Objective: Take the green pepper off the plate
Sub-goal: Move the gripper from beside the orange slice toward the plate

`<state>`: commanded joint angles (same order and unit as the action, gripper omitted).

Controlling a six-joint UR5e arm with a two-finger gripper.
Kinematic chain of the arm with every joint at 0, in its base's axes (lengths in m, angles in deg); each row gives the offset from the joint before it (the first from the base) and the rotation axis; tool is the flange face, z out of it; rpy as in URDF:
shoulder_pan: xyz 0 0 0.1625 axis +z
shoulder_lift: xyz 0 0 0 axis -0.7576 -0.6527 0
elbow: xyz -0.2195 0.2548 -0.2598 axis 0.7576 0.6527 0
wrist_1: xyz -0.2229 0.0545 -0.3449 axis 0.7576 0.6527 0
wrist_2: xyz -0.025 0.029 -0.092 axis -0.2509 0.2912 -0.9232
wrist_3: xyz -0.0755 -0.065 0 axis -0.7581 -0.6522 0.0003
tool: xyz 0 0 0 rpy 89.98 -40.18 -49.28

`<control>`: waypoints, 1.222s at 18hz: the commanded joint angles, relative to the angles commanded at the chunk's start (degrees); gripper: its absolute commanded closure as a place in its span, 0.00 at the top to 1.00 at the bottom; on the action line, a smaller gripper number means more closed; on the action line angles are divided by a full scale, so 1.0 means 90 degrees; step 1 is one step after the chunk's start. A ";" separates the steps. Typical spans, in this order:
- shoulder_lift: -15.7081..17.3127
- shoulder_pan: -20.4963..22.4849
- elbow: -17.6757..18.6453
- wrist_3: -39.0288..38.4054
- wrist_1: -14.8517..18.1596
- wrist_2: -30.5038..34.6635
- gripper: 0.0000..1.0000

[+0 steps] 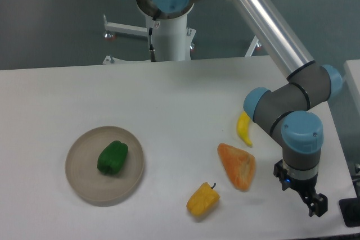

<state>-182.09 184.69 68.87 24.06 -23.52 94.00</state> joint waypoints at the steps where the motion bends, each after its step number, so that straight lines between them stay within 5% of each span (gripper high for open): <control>1: 0.0000 -0.0010 0.0010 -0.0010 0.0000 0.0000 1.00; 9: 0.0166 -0.0146 0.0146 -0.0117 0.0019 -0.0010 1.00; 15: 0.0926 -0.0400 0.1072 -0.0740 0.0020 -0.0010 1.00; 22: 0.1952 -0.1063 0.2157 -0.2798 0.0379 -0.0087 1.00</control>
<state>-164.53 175.12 88.29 -1.13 -20.11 93.21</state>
